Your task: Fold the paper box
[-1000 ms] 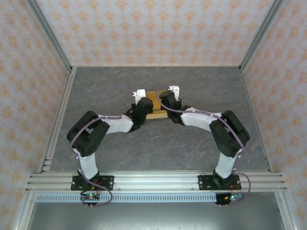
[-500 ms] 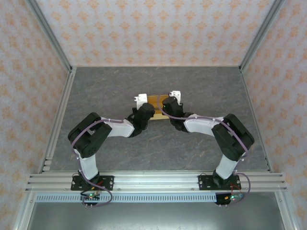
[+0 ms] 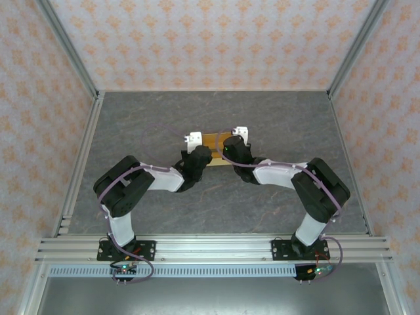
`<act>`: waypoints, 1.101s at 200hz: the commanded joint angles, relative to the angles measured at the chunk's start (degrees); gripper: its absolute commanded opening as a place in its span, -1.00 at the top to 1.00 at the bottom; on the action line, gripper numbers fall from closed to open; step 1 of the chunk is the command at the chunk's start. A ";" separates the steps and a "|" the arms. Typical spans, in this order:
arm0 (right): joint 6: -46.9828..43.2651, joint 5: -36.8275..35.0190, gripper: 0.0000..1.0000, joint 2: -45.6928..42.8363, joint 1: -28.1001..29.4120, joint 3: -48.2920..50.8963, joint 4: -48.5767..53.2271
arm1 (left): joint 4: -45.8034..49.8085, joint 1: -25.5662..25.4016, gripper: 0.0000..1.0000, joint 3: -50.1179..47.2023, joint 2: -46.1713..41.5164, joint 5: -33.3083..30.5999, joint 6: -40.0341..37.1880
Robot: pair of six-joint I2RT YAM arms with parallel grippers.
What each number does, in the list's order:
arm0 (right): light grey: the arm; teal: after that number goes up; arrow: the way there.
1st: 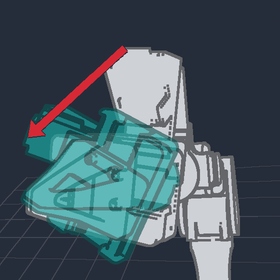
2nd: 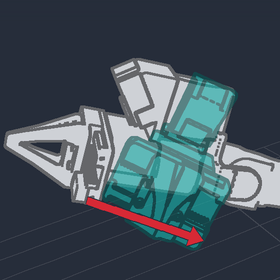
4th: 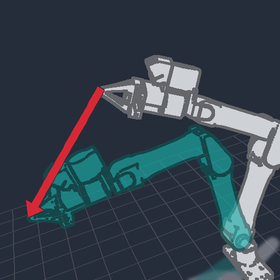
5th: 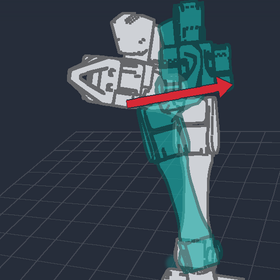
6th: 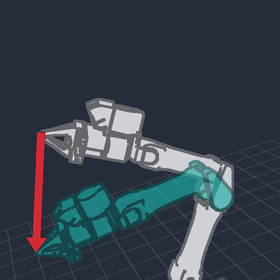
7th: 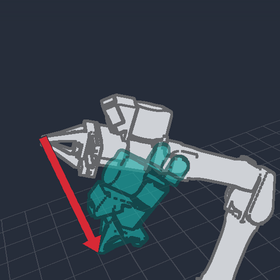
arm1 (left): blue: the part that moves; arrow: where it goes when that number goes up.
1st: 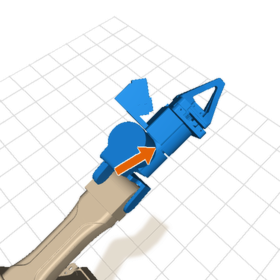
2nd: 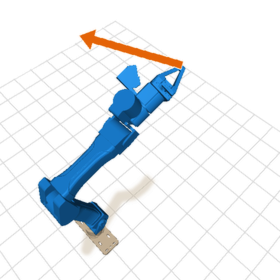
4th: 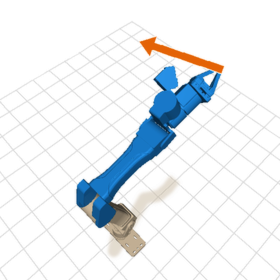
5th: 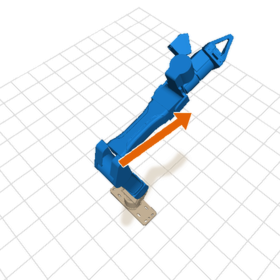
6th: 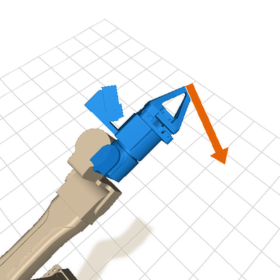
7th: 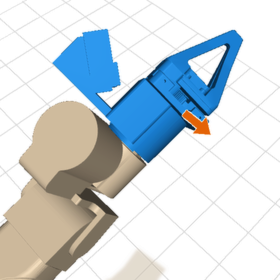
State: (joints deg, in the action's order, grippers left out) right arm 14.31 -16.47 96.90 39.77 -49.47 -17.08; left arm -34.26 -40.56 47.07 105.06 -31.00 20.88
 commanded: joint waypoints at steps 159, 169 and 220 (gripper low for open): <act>3.97 1.21 0.37 -9.02 -0.35 5.78 5.18 | -4.24 -1.17 1.00 -3.05 -0.29 -11.79 -6.24; 4.10 1.69 0.35 -9.84 -0.35 6.33 5.62 | -4.74 -1.19 1.00 -3.15 -0.07 -11.89 -6.52; -2.79 5.86 0.20 -12.23 -0.91 5.93 7.59 | -4.42 -1.28 1.00 -2.99 -0.33 -10.21 -6.78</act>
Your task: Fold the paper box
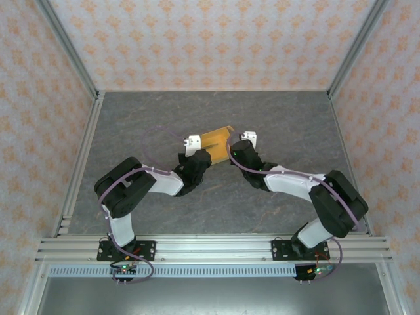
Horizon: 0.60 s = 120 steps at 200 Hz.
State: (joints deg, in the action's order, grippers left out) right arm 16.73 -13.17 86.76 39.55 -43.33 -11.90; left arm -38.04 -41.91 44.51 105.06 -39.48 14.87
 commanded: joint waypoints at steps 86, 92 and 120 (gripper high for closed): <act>-23.45 35.70 0.04 7.43 -13.40 -11.43 3.84 | 1.21 0.17 1.00 1.57 -0.64 0.71 -2.55; -24.35 36.28 0.04 8.20 -13.37 -11.95 3.55 | 1.25 0.24 1.00 1.66 -0.71 0.76 -2.52; -26.44 33.34 0.04 10.81 -13.56 -14.03 2.98 | 1.87 0.18 1.00 2.14 -0.90 1.07 -2.79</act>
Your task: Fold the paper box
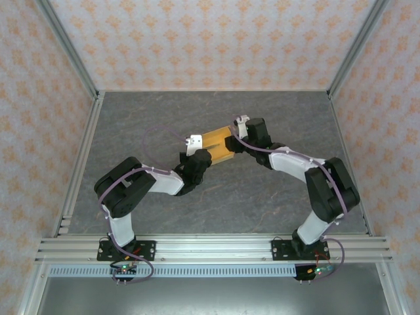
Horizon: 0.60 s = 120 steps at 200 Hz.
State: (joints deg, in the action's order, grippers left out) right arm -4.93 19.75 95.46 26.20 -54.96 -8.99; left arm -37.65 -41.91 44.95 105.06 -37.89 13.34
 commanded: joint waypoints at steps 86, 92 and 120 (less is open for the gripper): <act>-8.66 -2.70 0.15 6.10 -0.67 -6.00 -0.22 | 1.50 0.17 1.00 1.75 -0.49 -0.27 -1.38; -9.01 -2.09 0.18 6.52 -0.71 -6.41 0.04 | 1.51 0.16 1.00 1.83 -0.46 -0.26 -1.37; -8.69 0.31 0.54 7.55 -0.37 -7.72 1.17 | 2.09 0.19 1.00 2.34 0.01 -0.51 -1.39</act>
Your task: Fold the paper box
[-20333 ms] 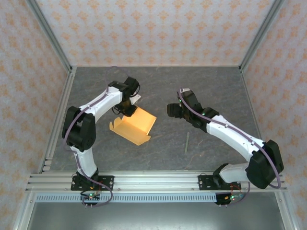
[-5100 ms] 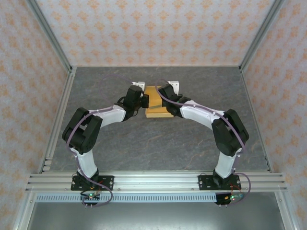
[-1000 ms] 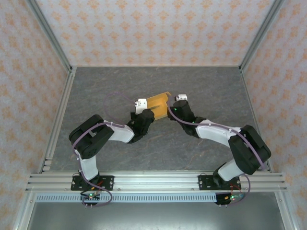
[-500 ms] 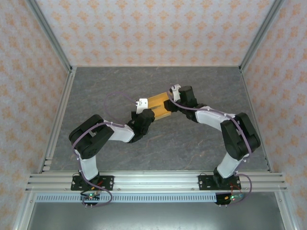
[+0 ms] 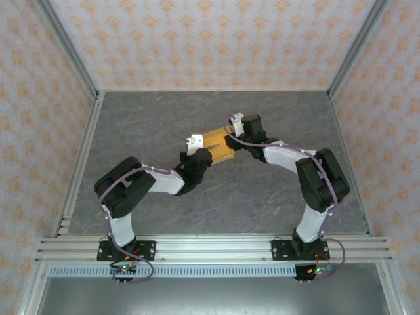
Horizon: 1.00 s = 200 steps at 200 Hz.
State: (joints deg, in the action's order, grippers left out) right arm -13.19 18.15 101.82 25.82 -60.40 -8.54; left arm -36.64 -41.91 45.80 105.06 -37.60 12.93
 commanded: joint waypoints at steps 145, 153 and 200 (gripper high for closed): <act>6.57 -16.76 0.93 -1.59 8.37 13.76 -18.57 | -2.13 -1.01 1.00 -3.18 0.32 -2.82 0.27; 6.60 -16.75 0.93 -1.52 8.42 14.36 -19.16 | -2.29 -1.17 1.00 -3.27 0.54 -3.08 0.17; 6.44 -17.18 0.93 -1.10 9.18 17.53 -23.30 | -4.13 -1.80 1.00 -4.97 1.16 -3.94 0.16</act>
State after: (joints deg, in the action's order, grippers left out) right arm -6.66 1.50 100.71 34.09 -45.63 -31.22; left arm -40.82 -43.16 42.70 105.30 -39.68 13.37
